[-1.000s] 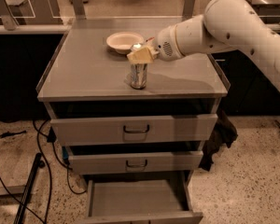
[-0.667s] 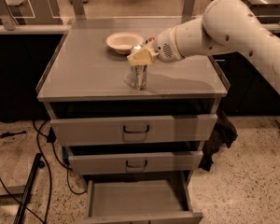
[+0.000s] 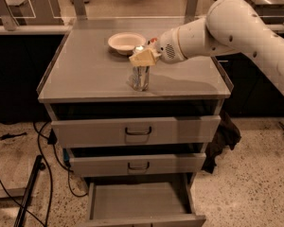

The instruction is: Pick redbull can from bottom drawer and place on counter

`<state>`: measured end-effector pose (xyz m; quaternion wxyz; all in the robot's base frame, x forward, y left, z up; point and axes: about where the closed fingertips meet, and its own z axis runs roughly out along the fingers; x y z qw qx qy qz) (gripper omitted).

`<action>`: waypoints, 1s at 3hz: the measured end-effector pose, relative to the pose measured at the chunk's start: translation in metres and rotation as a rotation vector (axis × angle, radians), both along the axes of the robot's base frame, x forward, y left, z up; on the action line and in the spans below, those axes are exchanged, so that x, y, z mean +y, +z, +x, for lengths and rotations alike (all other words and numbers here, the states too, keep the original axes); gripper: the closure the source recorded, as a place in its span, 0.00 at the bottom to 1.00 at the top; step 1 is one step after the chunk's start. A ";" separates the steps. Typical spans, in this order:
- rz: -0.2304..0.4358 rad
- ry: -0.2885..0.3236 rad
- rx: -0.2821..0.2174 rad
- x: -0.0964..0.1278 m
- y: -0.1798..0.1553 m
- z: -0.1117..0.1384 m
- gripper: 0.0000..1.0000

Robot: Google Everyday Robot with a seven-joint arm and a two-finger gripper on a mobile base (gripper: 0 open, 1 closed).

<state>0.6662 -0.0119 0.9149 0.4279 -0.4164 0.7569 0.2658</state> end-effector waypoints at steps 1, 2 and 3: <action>0.000 0.000 0.000 0.000 0.000 0.000 0.35; 0.000 0.000 0.000 0.000 0.000 0.000 0.12; 0.000 0.000 0.000 0.000 0.000 0.000 0.00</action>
Offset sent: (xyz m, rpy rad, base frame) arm 0.0000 0.0000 0.0000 0.0000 0.0000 0.0001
